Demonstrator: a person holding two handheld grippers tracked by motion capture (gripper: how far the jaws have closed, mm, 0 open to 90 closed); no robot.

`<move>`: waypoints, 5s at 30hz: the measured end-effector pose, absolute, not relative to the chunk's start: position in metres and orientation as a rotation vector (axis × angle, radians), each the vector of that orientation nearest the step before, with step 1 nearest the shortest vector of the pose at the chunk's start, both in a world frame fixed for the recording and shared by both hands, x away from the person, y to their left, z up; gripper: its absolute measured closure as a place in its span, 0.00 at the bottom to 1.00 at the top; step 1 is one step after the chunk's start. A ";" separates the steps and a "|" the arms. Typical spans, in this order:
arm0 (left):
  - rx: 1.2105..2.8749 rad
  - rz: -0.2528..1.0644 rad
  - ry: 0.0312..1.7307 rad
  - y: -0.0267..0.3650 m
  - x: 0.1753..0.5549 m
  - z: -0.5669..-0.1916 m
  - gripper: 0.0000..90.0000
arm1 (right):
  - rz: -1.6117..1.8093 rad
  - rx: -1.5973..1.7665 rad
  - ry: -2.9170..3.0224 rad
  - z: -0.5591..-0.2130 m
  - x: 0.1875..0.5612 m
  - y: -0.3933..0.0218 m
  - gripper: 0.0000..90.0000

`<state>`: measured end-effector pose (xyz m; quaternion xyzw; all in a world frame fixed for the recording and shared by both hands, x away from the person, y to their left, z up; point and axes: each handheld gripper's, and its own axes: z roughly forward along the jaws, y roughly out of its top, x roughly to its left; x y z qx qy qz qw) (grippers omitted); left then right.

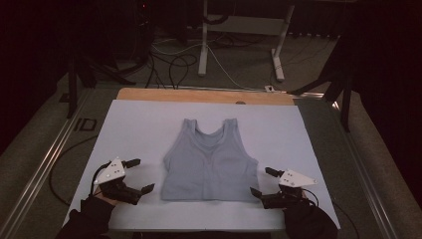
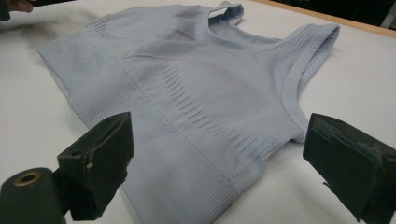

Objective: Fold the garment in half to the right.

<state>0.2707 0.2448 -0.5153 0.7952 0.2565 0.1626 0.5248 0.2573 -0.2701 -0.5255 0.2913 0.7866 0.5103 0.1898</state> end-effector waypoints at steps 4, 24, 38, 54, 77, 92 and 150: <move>1.894 0.387 0.612 0.244 0.270 -0.514 0.00 | 1.425 0.832 2.222 -0.525 0.258 -0.270 0.10; 1.920 0.340 0.556 0.234 0.267 -0.509 0.00 | 1.456 0.811 2.235 -0.525 0.261 -0.266 0.10; 1.942 0.307 0.516 0.220 0.263 -0.501 0.00 | 1.464 0.794 2.222 -0.516 0.259 -0.265 0.10; 1.985 0.317 0.491 0.206 0.259 -0.472 0.00 | 1.513 0.663 2.184 -0.468 0.272 -0.245 0.10; 2.003 0.323 0.517 0.185 0.258 -0.452 0.00 | 1.551 0.530 2.202 -0.418 0.337 -0.193 0.10; 2.033 0.365 0.594 0.170 0.256 -0.447 0.01 | 1.538 0.506 2.254 -0.410 0.370 -0.163 0.10; 2.245 0.365 0.865 0.148 0.251 -0.512 0.02 | 1.332 0.666 2.474 -0.465 0.489 -0.064 0.13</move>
